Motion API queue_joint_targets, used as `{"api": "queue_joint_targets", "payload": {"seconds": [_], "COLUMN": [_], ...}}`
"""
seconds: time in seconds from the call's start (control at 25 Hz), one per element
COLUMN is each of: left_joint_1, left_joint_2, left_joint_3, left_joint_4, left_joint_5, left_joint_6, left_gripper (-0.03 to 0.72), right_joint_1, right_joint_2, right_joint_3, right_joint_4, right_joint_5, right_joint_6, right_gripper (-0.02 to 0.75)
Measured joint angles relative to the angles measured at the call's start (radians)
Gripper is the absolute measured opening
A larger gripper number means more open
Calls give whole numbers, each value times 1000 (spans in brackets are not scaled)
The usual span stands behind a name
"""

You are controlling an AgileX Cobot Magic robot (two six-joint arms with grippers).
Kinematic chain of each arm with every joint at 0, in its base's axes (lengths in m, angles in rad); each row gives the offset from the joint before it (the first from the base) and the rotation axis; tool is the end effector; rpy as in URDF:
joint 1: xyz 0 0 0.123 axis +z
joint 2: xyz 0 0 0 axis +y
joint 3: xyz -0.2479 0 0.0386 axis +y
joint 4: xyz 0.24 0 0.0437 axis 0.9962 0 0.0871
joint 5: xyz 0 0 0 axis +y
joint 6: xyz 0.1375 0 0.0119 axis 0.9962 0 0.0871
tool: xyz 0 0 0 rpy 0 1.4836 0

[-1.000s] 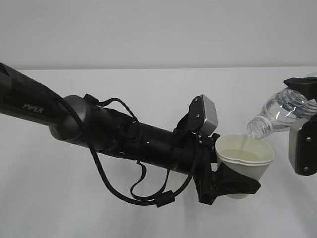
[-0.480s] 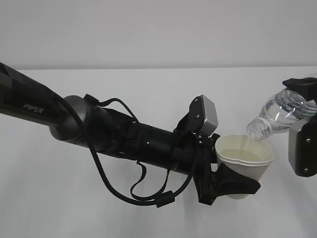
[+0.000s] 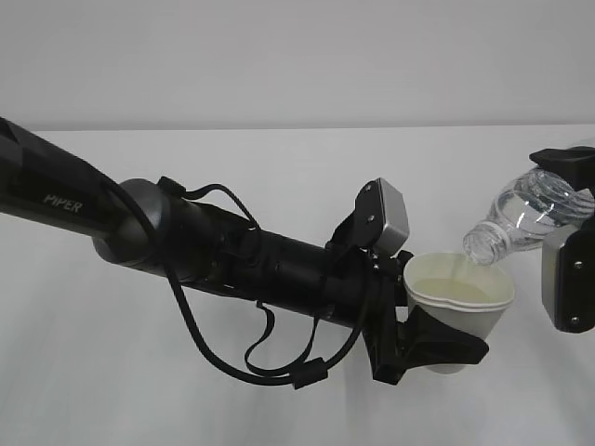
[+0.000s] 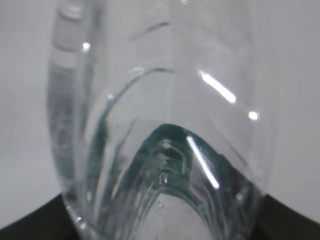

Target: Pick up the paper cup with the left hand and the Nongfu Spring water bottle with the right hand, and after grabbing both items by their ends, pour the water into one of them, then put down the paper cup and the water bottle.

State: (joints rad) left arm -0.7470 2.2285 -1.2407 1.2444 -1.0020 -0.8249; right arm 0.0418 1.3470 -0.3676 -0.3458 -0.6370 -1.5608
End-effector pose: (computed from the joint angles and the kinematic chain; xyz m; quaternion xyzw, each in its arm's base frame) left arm 0.2379 -0.3703 0.0841 0.5532 0.5667 -0.4946 0.3580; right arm 0.2810 0.0396 0.1604 -0.6796 0.4188 -0.4173 0.4343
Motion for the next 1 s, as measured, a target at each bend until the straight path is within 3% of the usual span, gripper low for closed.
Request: {"api": "queue_joint_targets", "payload": {"seconds": [1.0], "left_joint_1": [0], "left_joint_2": [0], "left_joint_3": [0], "left_joint_4": [2], "left_joint_5": [0], "left_joint_6": [0], "left_gripper": [435], "right_joint_1": [0], "right_joint_2": [0], "right_joint_3": [0], "right_joint_4": [-5], "right_joint_5": [8], "right_joint_6": [0], "right_gripper": [428]}}
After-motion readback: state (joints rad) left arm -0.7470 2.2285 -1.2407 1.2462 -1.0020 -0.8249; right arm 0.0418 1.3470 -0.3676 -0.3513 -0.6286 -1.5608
